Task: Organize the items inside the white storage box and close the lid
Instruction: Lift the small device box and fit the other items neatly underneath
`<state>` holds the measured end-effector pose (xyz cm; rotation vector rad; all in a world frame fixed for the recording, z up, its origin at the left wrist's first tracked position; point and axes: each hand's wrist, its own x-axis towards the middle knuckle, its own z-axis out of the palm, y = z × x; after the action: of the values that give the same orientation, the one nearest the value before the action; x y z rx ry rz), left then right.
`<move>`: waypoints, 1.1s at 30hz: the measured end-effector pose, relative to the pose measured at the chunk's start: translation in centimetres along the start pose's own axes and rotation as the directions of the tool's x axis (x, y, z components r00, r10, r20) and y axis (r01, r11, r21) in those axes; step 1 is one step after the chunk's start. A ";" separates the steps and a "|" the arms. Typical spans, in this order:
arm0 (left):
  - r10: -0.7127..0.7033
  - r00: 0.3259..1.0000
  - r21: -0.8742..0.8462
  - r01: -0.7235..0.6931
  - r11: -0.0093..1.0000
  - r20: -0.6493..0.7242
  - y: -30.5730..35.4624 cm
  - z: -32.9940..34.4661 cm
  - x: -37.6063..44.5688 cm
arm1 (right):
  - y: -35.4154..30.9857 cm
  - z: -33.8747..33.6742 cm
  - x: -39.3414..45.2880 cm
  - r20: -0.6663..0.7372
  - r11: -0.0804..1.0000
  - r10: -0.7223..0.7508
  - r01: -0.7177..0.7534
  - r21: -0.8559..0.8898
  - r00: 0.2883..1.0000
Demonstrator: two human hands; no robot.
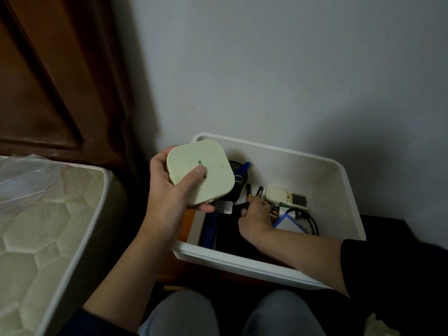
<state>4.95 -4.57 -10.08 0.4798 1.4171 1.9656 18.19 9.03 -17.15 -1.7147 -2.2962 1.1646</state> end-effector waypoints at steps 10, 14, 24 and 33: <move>0.002 1.000 -0.014 -0.002 1.000 -0.004 -0.1 0.0 0.1 | -0.6 -0.7 0.4 0.172 0.964 -0.059 0.101 -0.246 0.983; 0.011 1.000 -0.012 -0.011 1.000 0.004 -0.1 0.0 0.1 | -0.7 -2.6 1.0 0.442 0.871 -0.067 0.269 -0.412 0.894; -0.006 1.000 0.004 0.006 1.000 0.001 -0.2 0.0 0.1 | 2.3 -5.1 2.2 0.616 0.672 -0.222 0.576 -0.465 0.756; -0.008 1.000 0.017 0.008 1.000 -0.013 0.0 0.2 0.0 | 2.0 -3.3 2.2 0.534 0.472 -0.361 0.644 -0.602 0.764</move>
<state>5.09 -4.48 -10.07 0.4696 1.4424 1.9550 20.46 12.84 -16.77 -0.7042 -3.5075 0.3425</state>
